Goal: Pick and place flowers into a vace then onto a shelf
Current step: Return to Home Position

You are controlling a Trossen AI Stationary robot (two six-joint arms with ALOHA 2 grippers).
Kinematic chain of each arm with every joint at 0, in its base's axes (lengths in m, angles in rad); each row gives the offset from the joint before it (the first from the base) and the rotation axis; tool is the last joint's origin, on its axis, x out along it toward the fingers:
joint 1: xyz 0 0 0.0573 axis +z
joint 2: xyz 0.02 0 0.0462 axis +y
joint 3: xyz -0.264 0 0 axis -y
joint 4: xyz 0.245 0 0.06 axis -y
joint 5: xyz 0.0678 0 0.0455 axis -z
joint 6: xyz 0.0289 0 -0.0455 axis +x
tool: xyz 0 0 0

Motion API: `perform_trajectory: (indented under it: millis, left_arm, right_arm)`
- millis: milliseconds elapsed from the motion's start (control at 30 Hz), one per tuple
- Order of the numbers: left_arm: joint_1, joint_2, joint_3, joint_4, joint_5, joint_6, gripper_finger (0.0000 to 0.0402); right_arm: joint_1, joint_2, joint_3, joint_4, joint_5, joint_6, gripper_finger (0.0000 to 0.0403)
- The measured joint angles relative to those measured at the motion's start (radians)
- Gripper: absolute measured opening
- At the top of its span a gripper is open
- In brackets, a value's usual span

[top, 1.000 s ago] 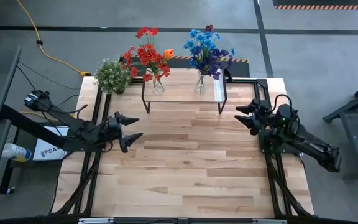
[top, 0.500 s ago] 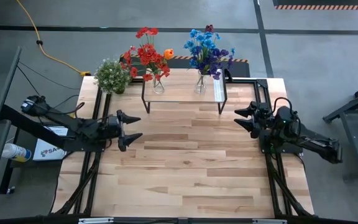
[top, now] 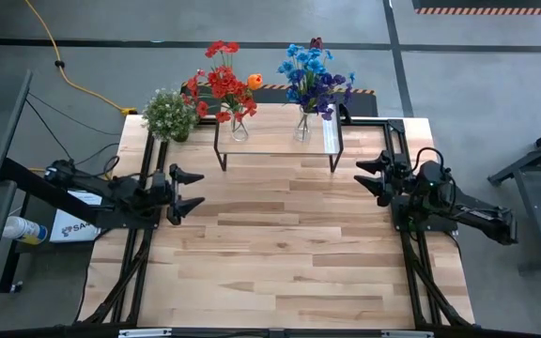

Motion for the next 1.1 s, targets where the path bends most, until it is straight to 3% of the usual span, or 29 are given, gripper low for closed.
perform_trajectory:
  millis: [167,367,833,1100]
  left_arm:
    - [0.0,-0.109,-0.016,-0.099,0.002,-0.01,0.0397]
    - [0.0,-0.104,-0.017,-0.151,-0.013,-0.041,0.0397]
    - [0.0,-0.103,-0.018,-0.132,-0.031,-0.045,0.0397]
    - [0.0,-0.103,-0.019,-0.101,-0.021,0.011,0.0397]
  right_arm:
    - [0.0,0.0,0.0,0.0,0.024,0.0,0.0271]
    - [0.031,0.001,0.0,-0.016,0.131,-0.008,0.0273]
    - [0.276,-0.001,0.0,0.004,0.389,-0.091,0.0271]
    - [0.282,0.0,0.0,-0.1,0.342,-0.085,0.0272]
